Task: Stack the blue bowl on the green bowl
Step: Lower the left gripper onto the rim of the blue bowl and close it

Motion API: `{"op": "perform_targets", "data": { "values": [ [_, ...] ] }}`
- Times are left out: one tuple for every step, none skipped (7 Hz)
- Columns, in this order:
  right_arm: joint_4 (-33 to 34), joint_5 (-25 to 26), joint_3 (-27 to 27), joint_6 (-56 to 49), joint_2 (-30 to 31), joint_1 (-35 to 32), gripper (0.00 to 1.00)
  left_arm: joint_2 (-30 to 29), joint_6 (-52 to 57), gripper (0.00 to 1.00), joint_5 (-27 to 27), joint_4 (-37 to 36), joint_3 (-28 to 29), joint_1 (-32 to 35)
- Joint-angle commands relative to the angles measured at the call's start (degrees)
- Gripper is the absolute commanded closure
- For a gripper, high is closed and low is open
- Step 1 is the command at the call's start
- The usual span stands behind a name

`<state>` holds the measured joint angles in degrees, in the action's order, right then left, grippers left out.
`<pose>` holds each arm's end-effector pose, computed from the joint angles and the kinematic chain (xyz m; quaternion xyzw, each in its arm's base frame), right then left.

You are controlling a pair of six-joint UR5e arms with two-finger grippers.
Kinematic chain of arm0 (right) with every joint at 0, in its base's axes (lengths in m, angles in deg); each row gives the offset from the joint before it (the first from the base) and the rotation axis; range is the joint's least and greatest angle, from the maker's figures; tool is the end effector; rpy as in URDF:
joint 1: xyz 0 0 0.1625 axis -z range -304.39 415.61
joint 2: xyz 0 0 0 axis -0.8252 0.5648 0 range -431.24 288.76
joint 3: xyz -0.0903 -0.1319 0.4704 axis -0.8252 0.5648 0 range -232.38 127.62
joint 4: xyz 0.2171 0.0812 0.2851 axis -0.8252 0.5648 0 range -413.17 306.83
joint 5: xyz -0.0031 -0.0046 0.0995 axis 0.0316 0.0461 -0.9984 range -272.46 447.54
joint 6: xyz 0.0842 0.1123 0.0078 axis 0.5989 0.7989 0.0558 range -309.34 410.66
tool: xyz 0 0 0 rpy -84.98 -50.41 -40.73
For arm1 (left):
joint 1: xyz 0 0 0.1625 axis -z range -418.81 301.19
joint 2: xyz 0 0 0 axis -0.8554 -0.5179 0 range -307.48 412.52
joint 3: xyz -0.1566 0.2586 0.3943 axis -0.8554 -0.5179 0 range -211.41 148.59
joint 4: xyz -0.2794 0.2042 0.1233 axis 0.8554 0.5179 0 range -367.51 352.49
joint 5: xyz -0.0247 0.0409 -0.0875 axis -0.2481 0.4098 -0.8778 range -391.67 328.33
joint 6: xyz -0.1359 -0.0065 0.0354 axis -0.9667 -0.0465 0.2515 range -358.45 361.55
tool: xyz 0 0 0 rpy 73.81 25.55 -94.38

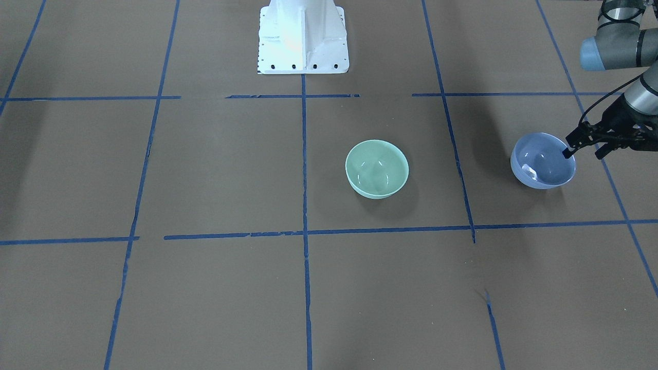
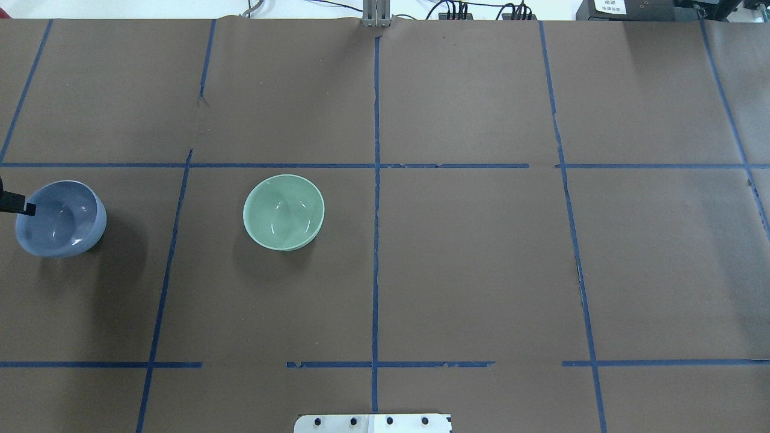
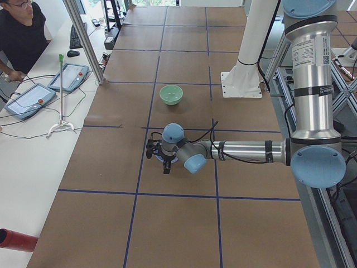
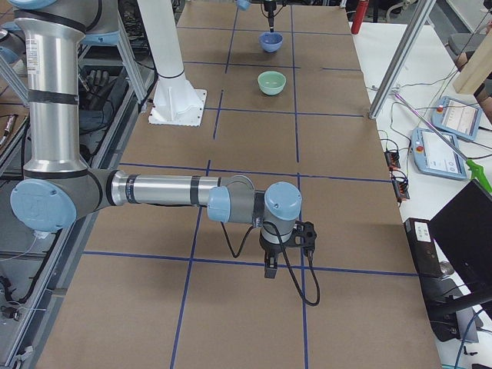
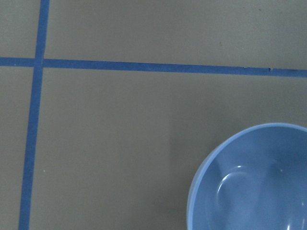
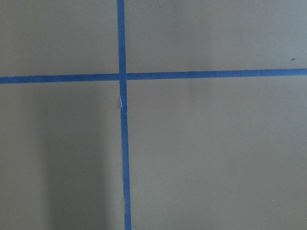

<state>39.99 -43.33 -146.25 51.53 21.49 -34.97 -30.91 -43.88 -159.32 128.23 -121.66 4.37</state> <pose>0.0455 -0.4141 0.7618 -0.0175 -0.3490 0.0181 0.9368 0.1522 -0.4061 0.7165 0.0788 0.4336 -0.0366 0.8969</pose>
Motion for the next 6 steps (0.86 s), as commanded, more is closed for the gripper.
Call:
{"op": "perform_targets", "data": {
  "values": [
    [0.0,0.0,0.0,0.0,0.0,0.1,0.00,-2.8,0.0,0.00,0.2,-0.1,2.7,-1.4],
    [0.0,0.0,0.0,0.0,0.0,0.1,0.00,-2.8,-0.1,0.06,0.3,-0.1,2.7,-2.6],
    [0.0,0.0,0.0,0.0,0.0,0.1,0.00,-2.8,0.0,0.11,0.4,-0.1,2.7,-2.7],
    [0.0,0.0,0.0,0.0,0.0,0.1,0.00,-2.6,0.3,0.37,0.4,-0.1,2.7,-2.7],
    [0.0,0.0,0.0,0.0,0.0,0.0,0.00,-1.9,0.8,0.68,0.3,0.0,2.3,-2.6],
    [0.0,0.0,0.0,0.0,0.0,0.0,0.00,-1.5,0.8,0.82,0.2,0.1,1.9,-2.4]
  ]
}}
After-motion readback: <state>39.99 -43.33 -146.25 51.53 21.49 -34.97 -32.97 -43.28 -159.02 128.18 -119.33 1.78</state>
